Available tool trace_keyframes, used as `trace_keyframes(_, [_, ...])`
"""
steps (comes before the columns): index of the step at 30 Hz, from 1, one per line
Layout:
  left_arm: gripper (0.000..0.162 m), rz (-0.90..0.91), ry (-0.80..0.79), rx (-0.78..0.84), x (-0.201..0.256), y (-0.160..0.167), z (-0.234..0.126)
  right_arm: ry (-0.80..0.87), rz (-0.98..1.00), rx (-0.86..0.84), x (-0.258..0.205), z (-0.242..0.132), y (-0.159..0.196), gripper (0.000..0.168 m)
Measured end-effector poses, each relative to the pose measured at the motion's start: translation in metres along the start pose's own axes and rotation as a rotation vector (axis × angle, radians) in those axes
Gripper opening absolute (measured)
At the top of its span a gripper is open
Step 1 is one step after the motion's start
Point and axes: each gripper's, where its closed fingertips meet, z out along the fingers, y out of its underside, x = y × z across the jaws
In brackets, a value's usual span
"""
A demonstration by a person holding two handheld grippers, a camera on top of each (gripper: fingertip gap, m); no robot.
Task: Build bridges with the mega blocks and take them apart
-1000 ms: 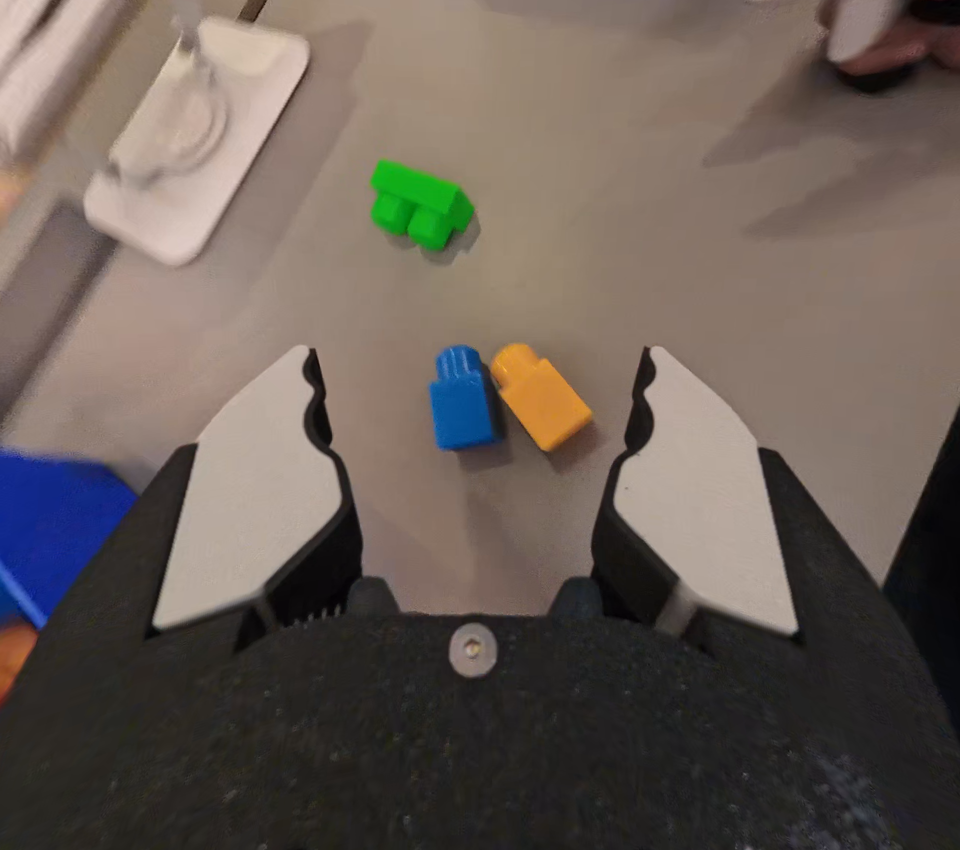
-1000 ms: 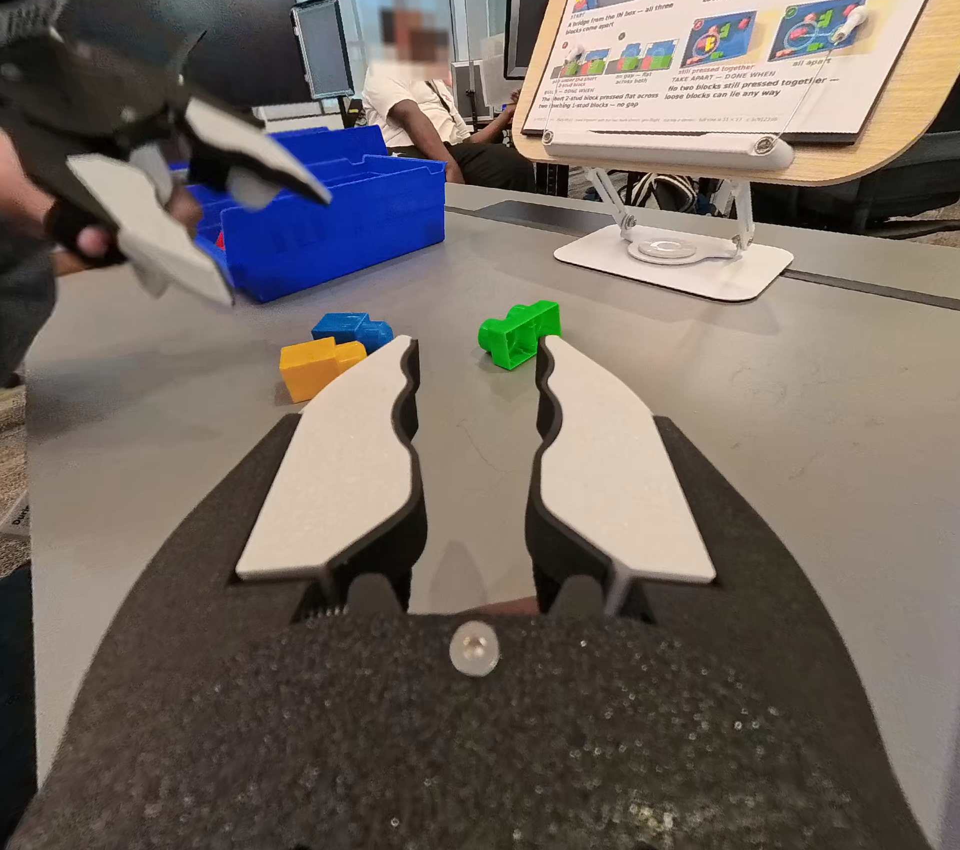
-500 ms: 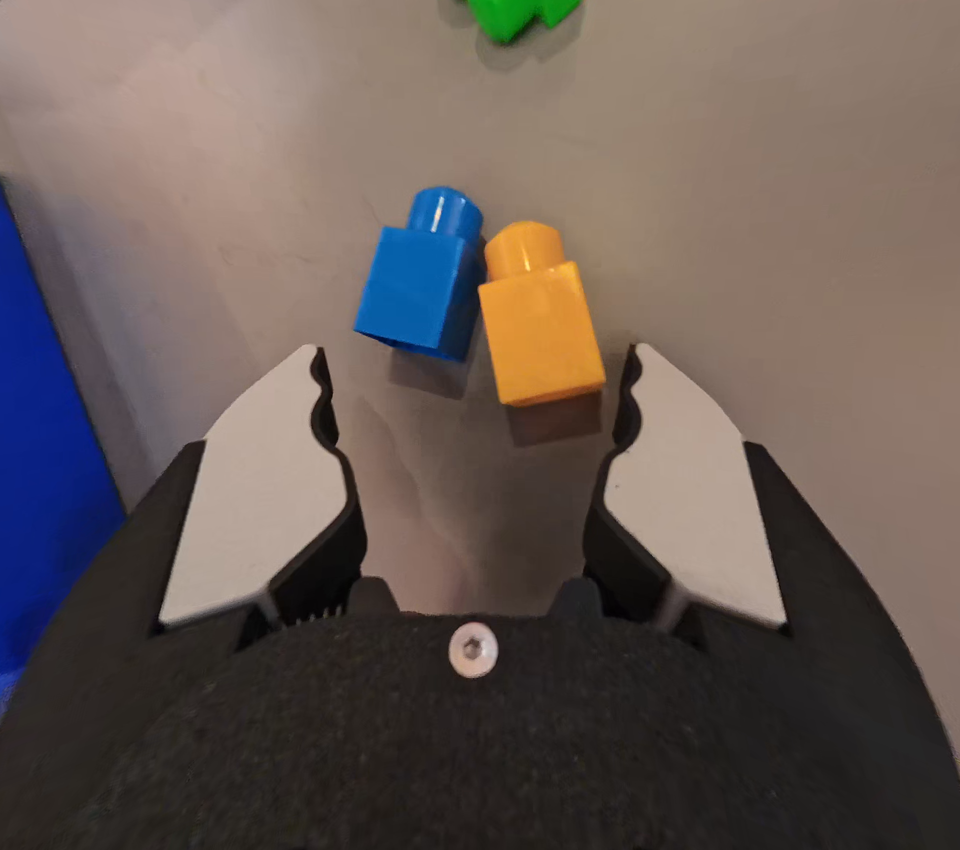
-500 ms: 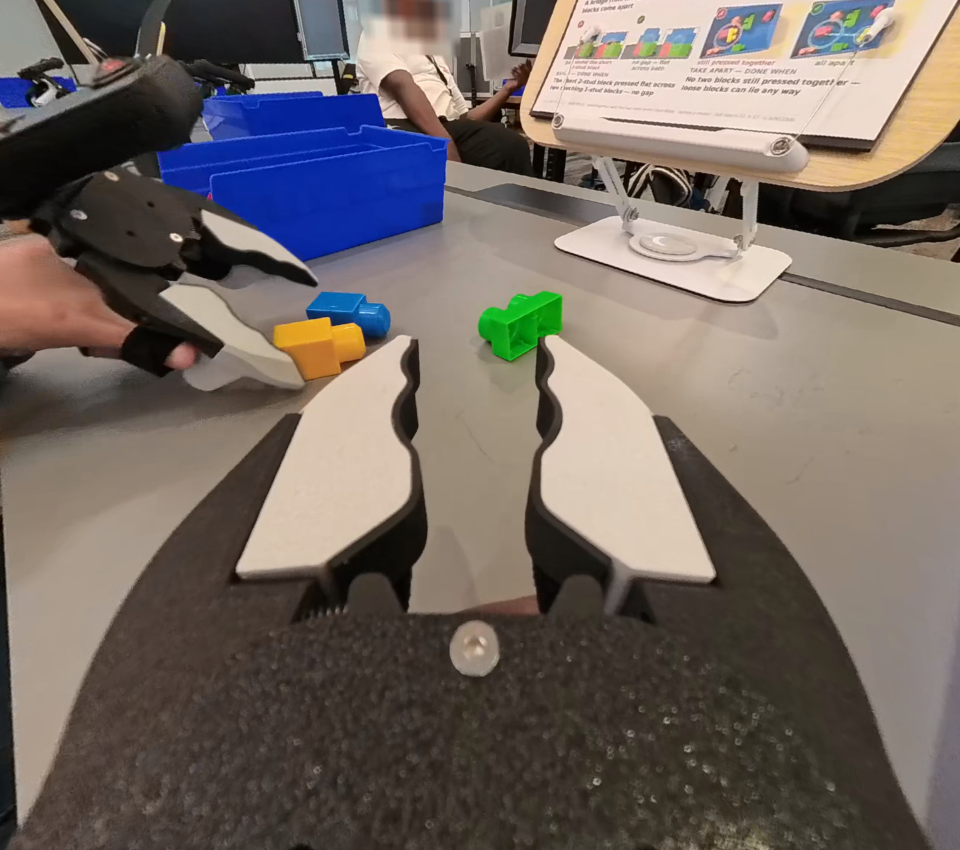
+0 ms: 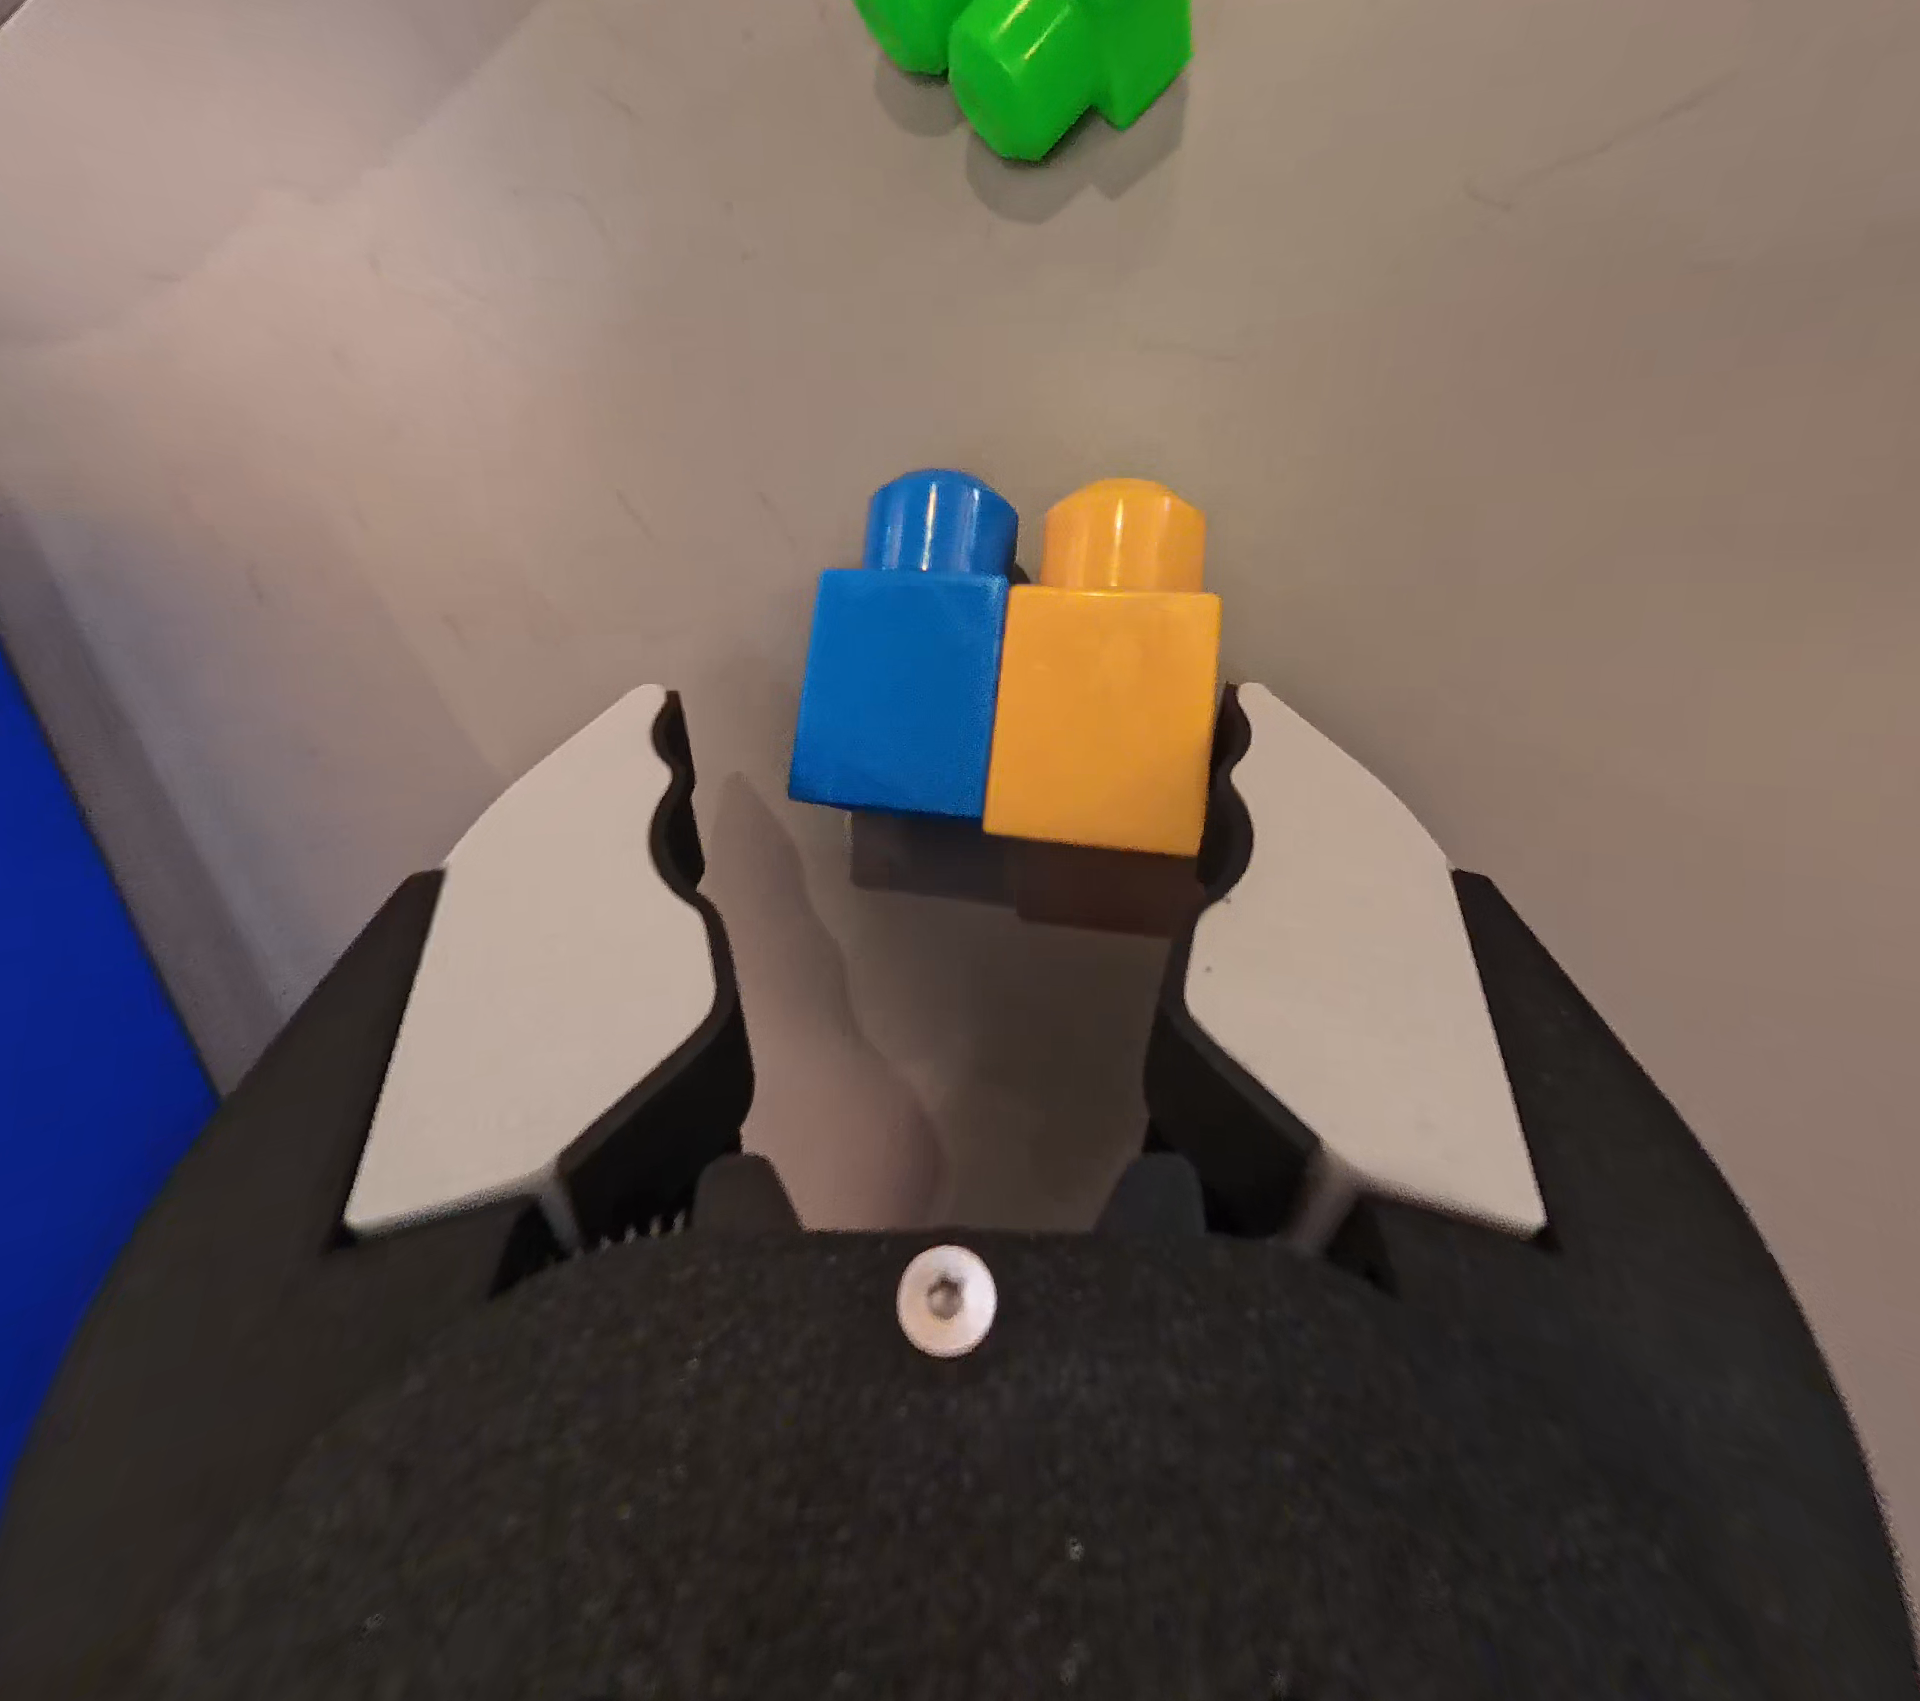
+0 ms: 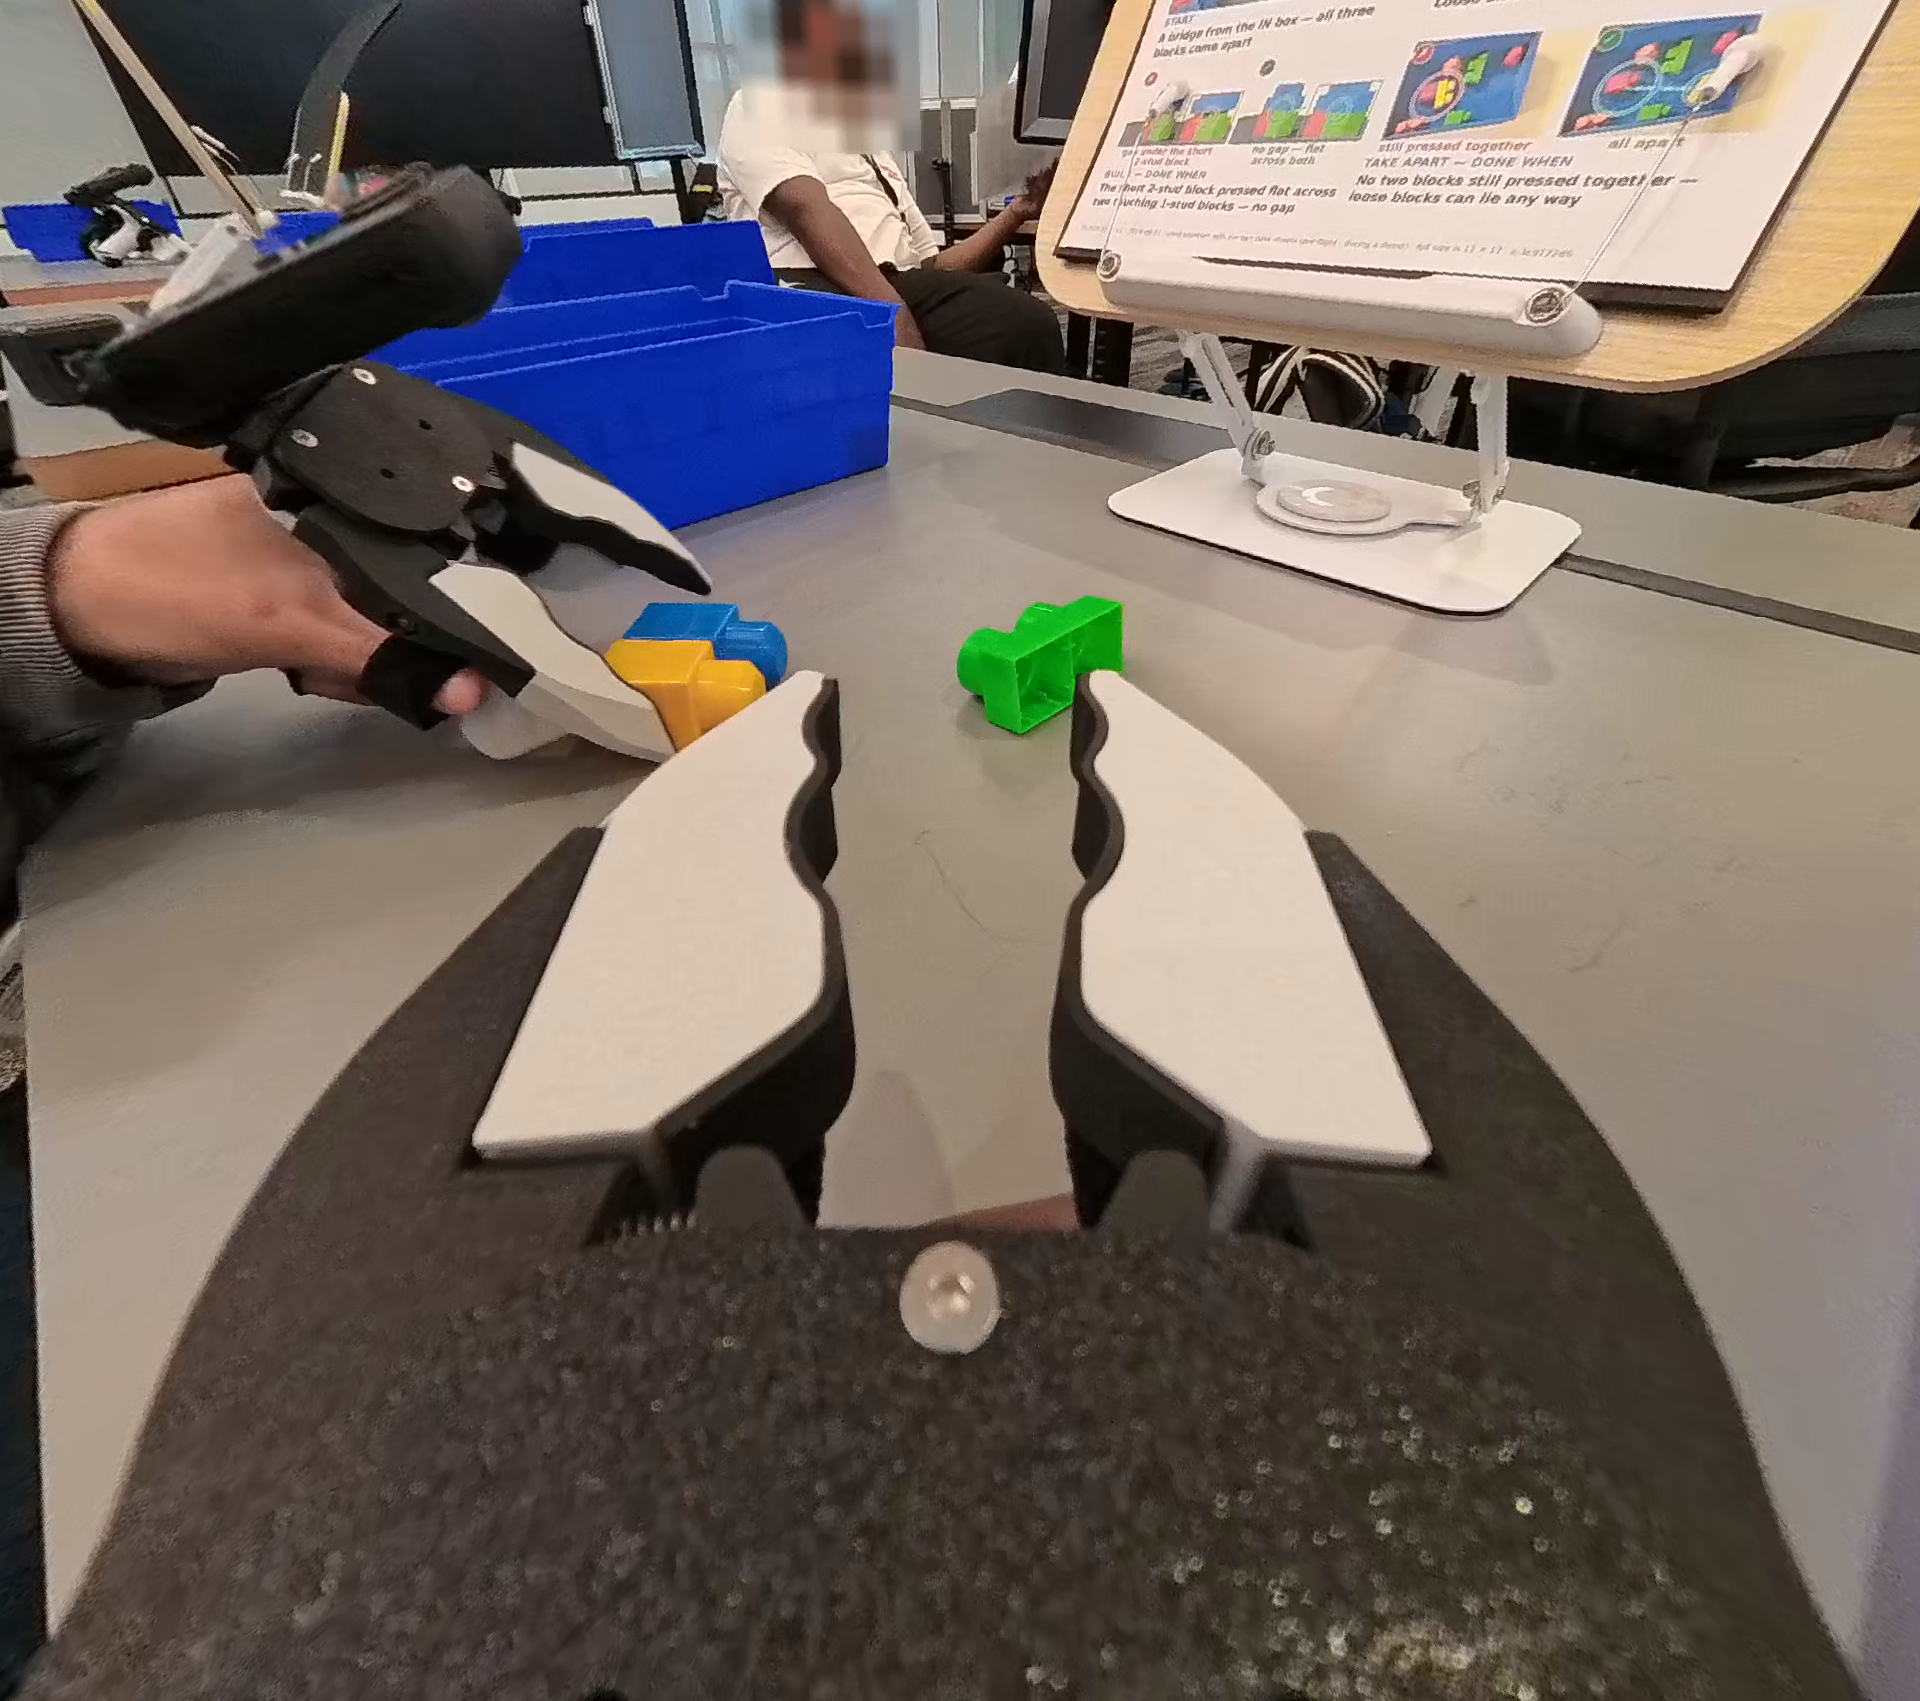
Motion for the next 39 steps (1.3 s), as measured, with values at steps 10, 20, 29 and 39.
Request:
trace_keyframes(10, [0.096,0.019,0.054,0.000,0.003,0.001,-0.009,0.000,0.007,0.002,0.001,0.000,0.000,0.042])
trace_keyframes(20, [0.094,0.008,0.140,-0.054,0.005,0.004,-0.005,-0.002,0.007,-0.004,0.000,0.000,0.000,0.042])
trace_keyframes(29, [0.094,-0.033,0.181,-0.110,0.006,0.000,-0.001,-0.003,0.008,-0.003,0.000,0.000,0.000,0.042])
trace_keyframes(39, [0.080,-0.043,0.153,-0.226,0.009,0.003,0.008,-0.002,0.007,0.000,0.000,0.000,0.000,0.042])
